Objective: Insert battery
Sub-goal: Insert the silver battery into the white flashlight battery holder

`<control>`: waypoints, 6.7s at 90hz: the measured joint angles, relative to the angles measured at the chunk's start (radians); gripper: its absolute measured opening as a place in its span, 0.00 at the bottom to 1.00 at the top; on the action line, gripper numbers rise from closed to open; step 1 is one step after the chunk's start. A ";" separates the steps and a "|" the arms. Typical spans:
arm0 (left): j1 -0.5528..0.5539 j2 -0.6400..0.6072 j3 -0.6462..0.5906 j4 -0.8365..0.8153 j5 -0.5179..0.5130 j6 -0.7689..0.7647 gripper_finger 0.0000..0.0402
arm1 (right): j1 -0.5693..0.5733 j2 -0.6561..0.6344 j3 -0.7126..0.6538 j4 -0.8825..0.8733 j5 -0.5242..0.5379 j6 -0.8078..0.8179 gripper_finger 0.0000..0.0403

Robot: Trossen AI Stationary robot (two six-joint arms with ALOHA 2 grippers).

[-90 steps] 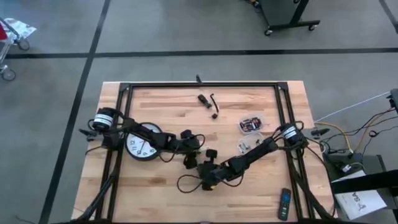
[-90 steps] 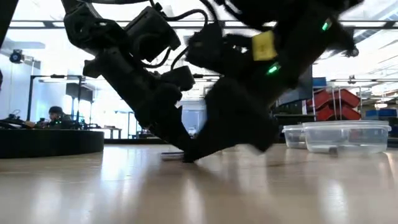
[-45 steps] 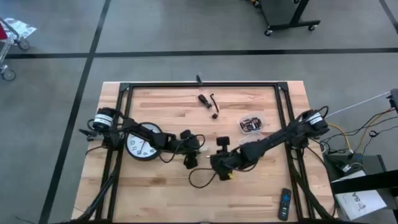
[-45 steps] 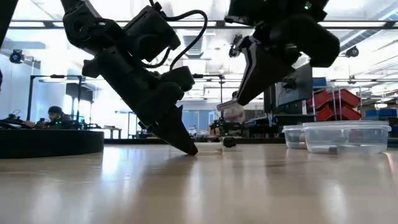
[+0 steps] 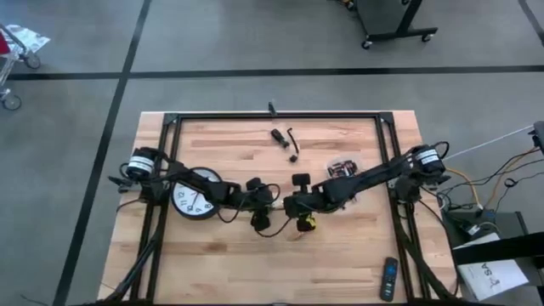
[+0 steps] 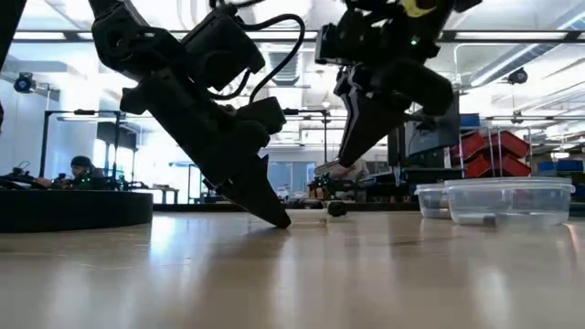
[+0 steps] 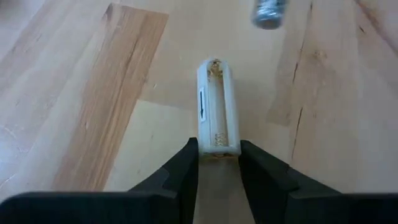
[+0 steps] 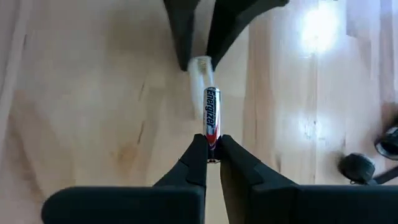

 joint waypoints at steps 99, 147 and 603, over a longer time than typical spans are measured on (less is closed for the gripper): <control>-0.002 0.002 -0.002 0.034 0.010 -0.017 0.24 | -0.074 0.120 0.017 0.129 -0.107 -0.141 0.01; -0.002 0.002 -0.001 0.023 -0.023 -0.030 0.22 | -0.077 0.120 0.017 0.133 -0.107 -0.169 0.01; -0.093 0.020 -0.099 0.226 -0.166 0.097 0.51 | -0.049 0.172 0.108 0.019 -0.029 -0.129 0.01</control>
